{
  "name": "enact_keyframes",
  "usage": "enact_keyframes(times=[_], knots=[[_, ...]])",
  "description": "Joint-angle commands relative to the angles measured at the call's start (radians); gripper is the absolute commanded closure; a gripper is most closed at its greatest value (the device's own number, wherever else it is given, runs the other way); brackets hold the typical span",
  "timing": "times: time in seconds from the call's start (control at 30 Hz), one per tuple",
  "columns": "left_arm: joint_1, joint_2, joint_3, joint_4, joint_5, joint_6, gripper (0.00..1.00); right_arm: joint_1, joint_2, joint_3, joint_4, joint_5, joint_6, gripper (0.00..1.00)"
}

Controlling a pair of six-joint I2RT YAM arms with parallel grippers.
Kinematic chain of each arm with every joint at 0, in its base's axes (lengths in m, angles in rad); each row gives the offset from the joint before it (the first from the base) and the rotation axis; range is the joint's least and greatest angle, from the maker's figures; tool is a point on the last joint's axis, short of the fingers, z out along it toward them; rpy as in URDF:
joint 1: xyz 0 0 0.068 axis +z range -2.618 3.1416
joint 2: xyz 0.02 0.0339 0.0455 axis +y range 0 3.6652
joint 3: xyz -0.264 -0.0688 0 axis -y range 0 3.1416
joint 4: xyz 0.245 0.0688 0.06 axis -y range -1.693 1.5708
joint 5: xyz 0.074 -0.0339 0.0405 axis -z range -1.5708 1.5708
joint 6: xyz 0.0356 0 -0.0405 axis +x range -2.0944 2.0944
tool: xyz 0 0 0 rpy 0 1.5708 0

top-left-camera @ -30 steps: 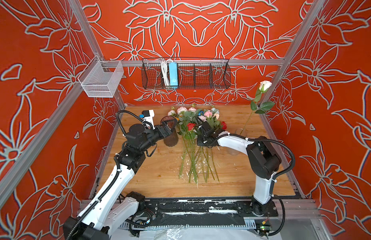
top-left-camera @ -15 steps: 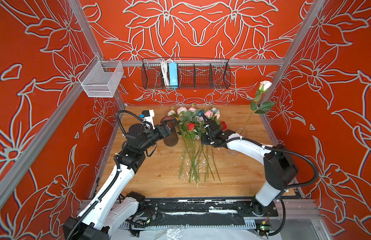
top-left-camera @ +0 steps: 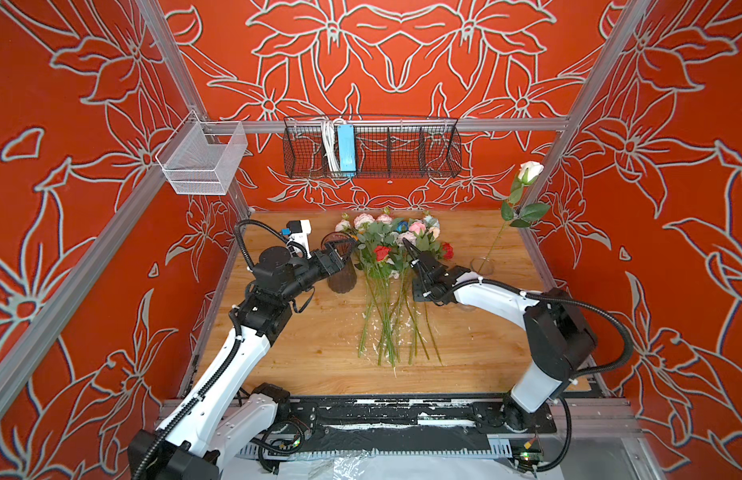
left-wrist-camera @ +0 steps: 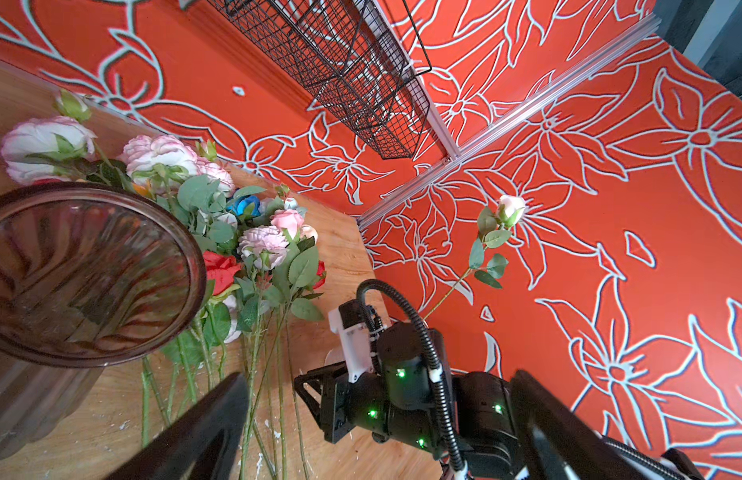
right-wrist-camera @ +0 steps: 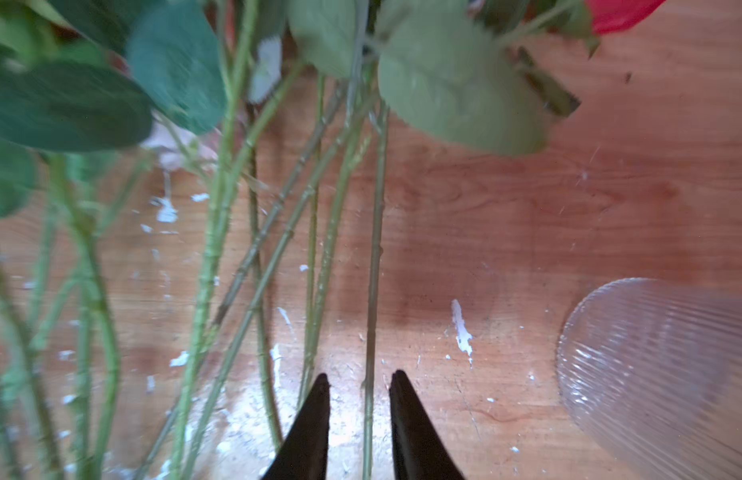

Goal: Arrange the flowers into the vase
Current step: 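Close the right gripper on a pink rose stem among the bunch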

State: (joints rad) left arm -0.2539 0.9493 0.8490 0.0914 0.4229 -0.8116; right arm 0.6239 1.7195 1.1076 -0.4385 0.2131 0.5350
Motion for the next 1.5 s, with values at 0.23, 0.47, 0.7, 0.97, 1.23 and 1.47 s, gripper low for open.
enact_keyframes(times=[0.23,0.47,0.7,0.97,1.23,1.47], knots=[[0.007,0.006,-0.002,0.039,0.021,-0.012,0.02,0.047,-0.083,0.023,-0.015,-0.029,0.049,0.8],[0.007,-0.004,-0.002,0.03,0.007,-0.008,0.02,0.119,0.071,0.251,-0.043,-0.126,-0.018,0.79],[0.007,0.0,0.0,0.036,0.017,-0.01,0.02,0.146,0.263,0.449,-0.095,-0.129,-0.056,0.82],[0.007,0.003,-0.002,0.039,0.02,-0.009,0.02,0.144,0.379,0.558,-0.159,-0.046,-0.087,0.83],[0.007,0.008,-0.001,0.04,0.02,-0.011,0.02,0.143,0.317,0.518,-0.137,-0.049,-0.107,0.88],[0.007,0.017,-0.003,0.044,0.027,-0.012,0.02,0.137,0.381,0.569,-0.164,-0.023,-0.133,0.77]])
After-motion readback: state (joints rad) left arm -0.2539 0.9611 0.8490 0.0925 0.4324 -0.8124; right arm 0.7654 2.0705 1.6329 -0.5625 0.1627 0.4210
